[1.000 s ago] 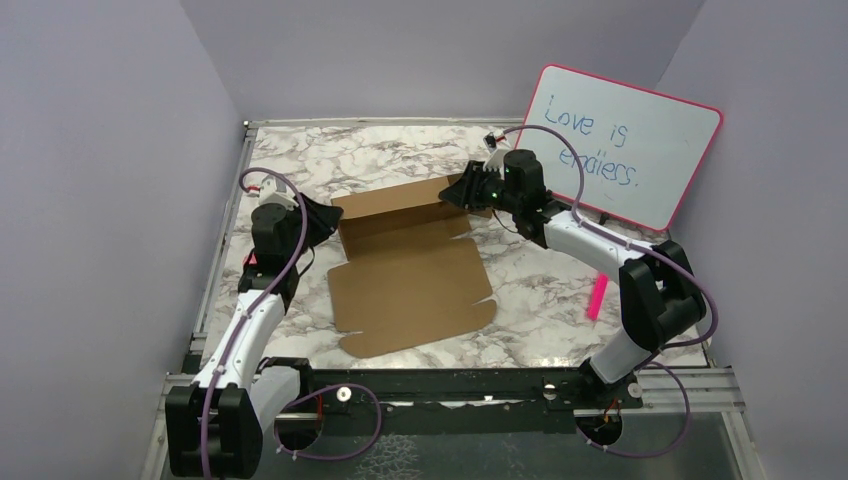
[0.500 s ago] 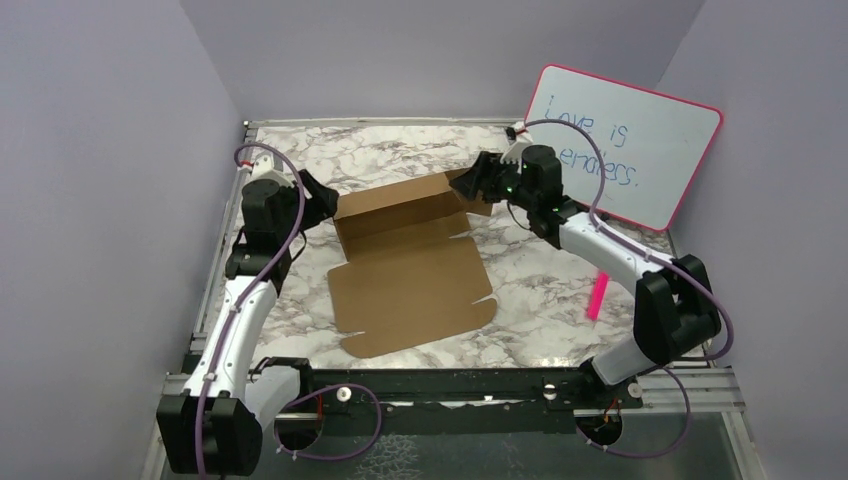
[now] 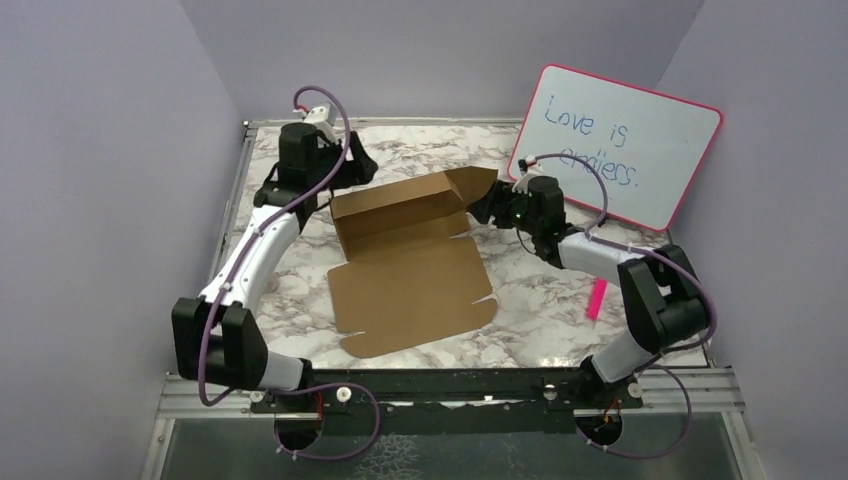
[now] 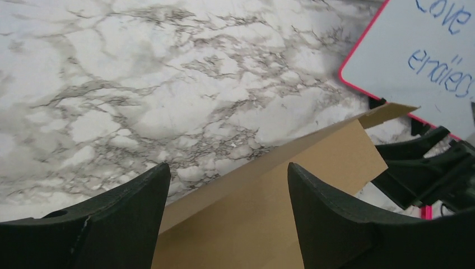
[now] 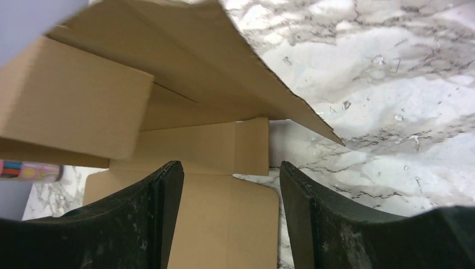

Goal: Fold the paper box

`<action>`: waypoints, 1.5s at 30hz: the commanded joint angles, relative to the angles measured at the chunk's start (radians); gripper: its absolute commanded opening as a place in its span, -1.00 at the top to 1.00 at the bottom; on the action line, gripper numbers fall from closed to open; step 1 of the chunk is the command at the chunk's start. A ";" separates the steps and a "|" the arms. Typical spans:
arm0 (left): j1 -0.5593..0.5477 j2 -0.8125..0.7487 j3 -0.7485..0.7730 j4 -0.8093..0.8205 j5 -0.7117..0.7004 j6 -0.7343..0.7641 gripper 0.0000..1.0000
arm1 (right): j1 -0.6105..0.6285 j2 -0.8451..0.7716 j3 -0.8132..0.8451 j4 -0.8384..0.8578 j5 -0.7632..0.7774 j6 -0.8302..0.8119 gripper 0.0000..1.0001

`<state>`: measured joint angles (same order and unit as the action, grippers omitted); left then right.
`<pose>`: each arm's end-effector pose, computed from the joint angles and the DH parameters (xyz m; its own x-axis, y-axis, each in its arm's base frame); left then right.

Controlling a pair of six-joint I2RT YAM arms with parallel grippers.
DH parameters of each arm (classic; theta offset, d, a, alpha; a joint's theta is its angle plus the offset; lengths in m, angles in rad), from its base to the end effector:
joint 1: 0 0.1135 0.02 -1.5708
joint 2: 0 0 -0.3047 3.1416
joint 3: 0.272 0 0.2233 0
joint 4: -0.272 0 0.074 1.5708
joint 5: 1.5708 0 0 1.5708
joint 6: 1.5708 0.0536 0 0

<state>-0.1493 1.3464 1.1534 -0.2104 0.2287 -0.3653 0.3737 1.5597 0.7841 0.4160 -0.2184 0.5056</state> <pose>0.2858 -0.0553 0.3786 -0.4880 -0.2784 -0.8273 0.1892 0.8915 -0.4117 0.3034 0.1314 0.2660 -0.5507 0.2920 -0.7820 -0.3183 0.7926 0.5201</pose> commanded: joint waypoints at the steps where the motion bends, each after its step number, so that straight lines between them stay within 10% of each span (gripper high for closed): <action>1: -0.088 0.091 0.126 -0.059 0.061 0.098 -0.56 | 0.002 0.115 -0.008 0.148 -0.008 0.055 -0.35; 15: -0.151 0.197 0.140 -0.100 0.091 0.209 -0.53 | 0.037 0.389 0.029 0.323 -0.056 0.172 -0.06; 26: -0.152 0.192 0.077 -0.049 0.116 0.175 -0.48 | 0.091 0.339 0.017 0.333 -0.023 0.011 0.52; 45: -0.153 0.206 0.053 -0.020 0.166 0.137 -0.47 | 0.320 0.350 -0.010 0.533 0.263 -0.450 0.49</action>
<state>-0.2970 1.5414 1.2228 -0.2333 0.3557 -0.2165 0.6621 1.8980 0.7654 0.8516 -0.0349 0.1719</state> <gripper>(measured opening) 0.736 0.243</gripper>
